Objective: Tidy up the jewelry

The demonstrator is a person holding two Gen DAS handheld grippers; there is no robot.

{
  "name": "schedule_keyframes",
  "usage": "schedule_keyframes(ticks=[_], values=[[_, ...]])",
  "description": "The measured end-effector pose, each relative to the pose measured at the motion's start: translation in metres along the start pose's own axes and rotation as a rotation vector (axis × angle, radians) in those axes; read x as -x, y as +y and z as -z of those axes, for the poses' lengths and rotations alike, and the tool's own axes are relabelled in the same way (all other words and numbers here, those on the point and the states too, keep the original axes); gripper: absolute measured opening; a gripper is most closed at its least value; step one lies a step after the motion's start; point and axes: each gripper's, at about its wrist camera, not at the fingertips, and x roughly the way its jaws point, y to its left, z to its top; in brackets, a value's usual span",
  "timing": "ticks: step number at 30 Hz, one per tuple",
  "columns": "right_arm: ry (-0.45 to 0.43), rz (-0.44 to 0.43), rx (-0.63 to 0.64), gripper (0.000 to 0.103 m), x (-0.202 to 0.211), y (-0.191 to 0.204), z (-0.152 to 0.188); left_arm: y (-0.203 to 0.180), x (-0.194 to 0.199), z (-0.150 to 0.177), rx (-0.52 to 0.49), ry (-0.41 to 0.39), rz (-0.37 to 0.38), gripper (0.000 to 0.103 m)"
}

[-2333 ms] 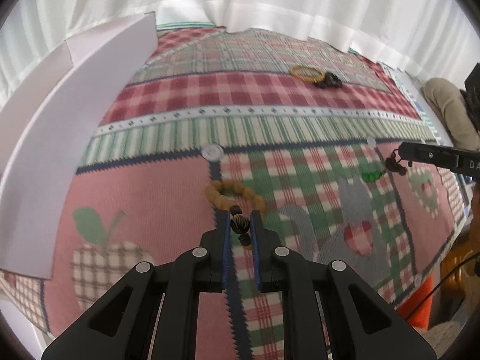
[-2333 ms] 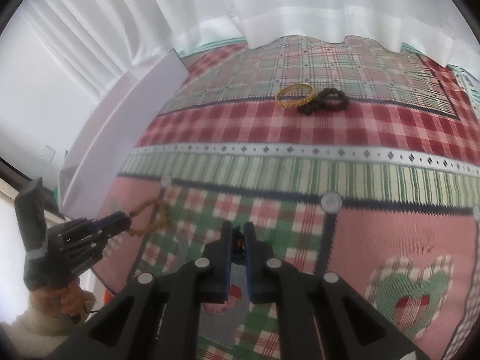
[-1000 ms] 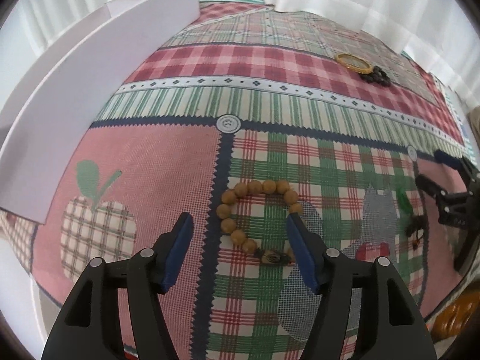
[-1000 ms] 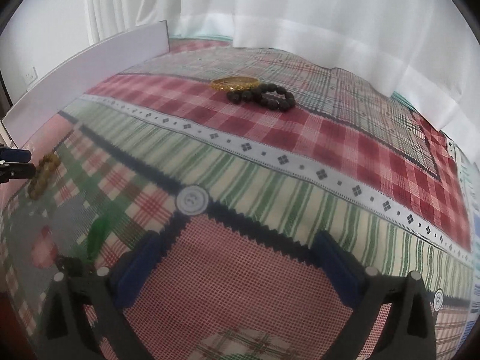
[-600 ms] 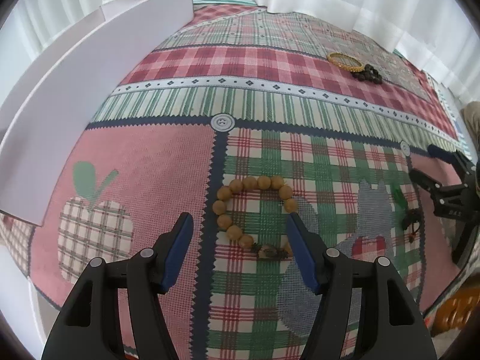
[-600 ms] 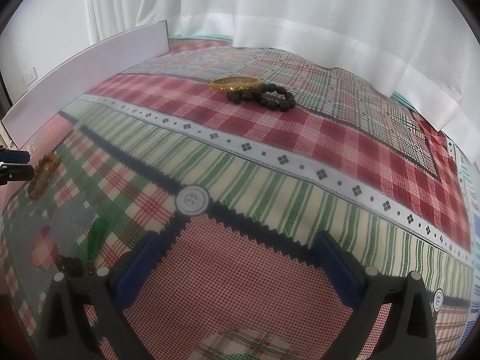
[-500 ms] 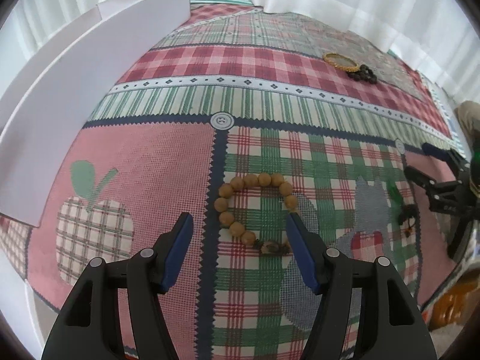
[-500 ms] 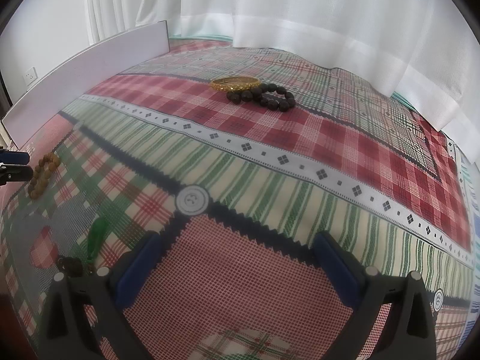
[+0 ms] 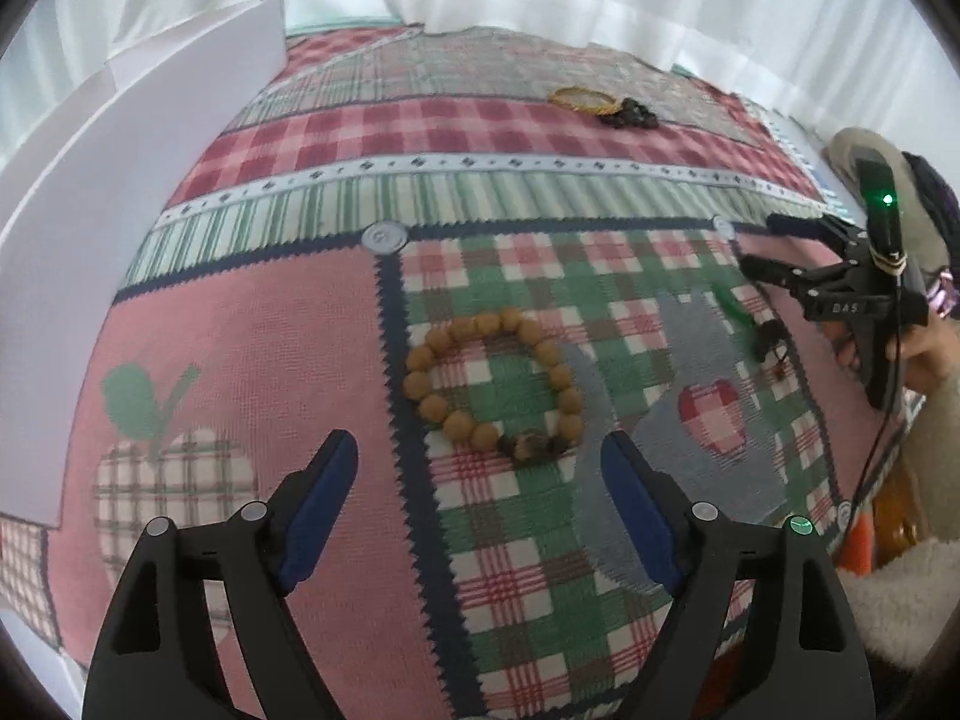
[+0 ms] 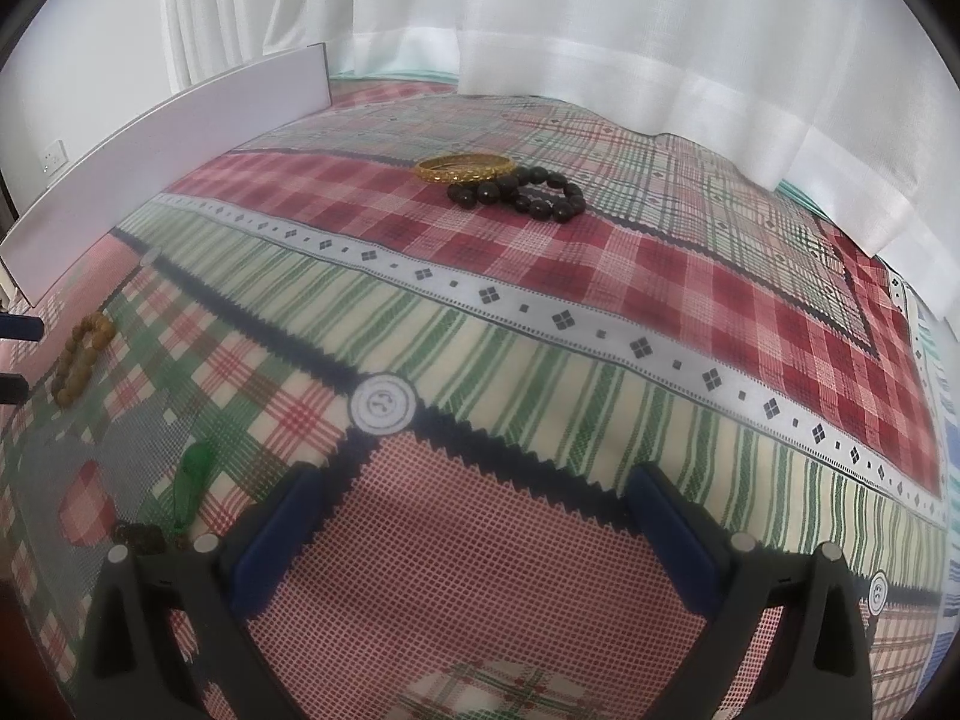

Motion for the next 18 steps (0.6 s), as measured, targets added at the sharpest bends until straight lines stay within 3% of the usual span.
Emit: schedule_keyframes(ticks=[5, 8, 9, 11, 13, 15, 18], values=[[0.005, 0.006, -0.002, 0.103, -0.001, 0.001, -0.001, -0.008, -0.002, 0.000, -0.055, -0.017, 0.015, 0.084], [0.085, 0.047, -0.082, 0.103, 0.002, 0.005, -0.008, -0.008, -0.002, 0.005, -0.067, -0.016, 0.024, 0.084], [0.090, 0.030, -0.108, 0.103, 0.008, 0.006, -0.009, -0.008, -0.001, 0.006, -0.068, -0.016, 0.030, 0.084], [0.074, -0.092, -0.196, 0.103, 0.037, 0.013, -0.013, -0.010, 0.000, 0.008, -0.079, -0.021, 0.037, 0.084], [0.120, -0.167, -0.261, 0.103, 0.052, 0.022, -0.016, -0.013, -0.004, 0.008, -0.093, -0.016, 0.030, 0.084], [0.219, -0.202, -0.293, 0.103, 0.051, 0.036, -0.016, -0.019, -0.007, 0.005, -0.112, -0.018, 0.022, 0.084], [0.299, -0.198, -0.301, 0.102, 0.038, 0.055, -0.015, -0.030, -0.013, 0.001, -0.152, -0.021, 0.003, 0.082]])
